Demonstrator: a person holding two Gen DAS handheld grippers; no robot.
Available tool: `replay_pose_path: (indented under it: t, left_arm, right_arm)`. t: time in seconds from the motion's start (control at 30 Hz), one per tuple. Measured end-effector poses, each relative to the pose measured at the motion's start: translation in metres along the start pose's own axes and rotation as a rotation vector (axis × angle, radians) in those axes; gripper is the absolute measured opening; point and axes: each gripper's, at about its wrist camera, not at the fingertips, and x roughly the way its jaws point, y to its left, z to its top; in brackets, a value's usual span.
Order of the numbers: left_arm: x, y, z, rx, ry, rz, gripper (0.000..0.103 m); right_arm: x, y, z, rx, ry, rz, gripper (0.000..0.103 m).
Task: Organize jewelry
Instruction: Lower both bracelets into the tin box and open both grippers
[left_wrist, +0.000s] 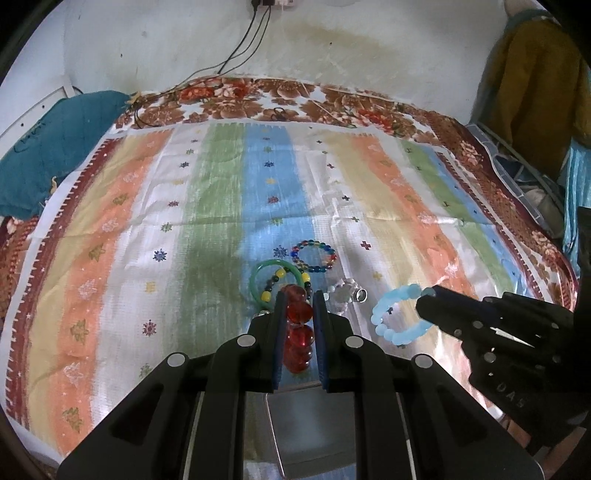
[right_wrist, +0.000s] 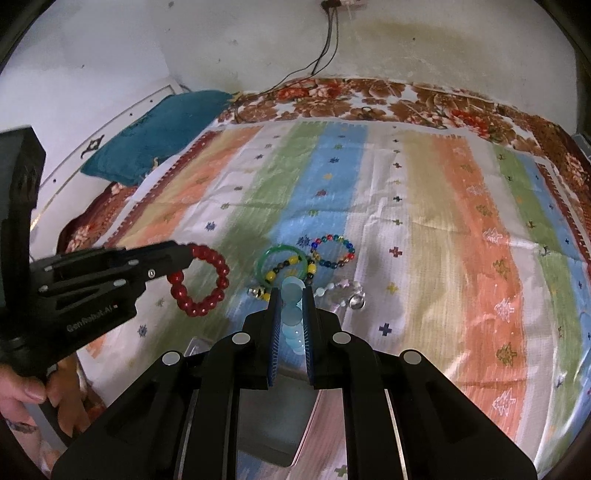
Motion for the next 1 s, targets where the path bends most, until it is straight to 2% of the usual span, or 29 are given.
replay_pose_path:
  t: [0.07, 0.43, 0.73, 1.0]
  left_arm:
    - [-0.001, -0.003, -0.002, 0.025, -0.004, 0.019, 0.013]
    - [-0.011, -0.007, -0.019, 0.083, -0.006, -0.007, 0.013]
    - [-0.025, -0.008, -0.034, 0.092, -0.011, -0.056, 0.013]
    - [-0.026, -0.011, -0.048, 0.102, 0.026, -0.056, 0.013]
  right_arm:
    - [0.001, 0.001, -0.003, 0.000, 0.007, 0.007, 0.013]
    - [-0.014, 0.008, -0.013, -0.014, -0.019, 0.045, 0.013]
    - [-0.021, 0.016, -0.026, -0.039, -0.011, 0.057, 0.012]
    - [-0.024, 0.021, -0.035, -0.045, 0.007, 0.098, 0.013]
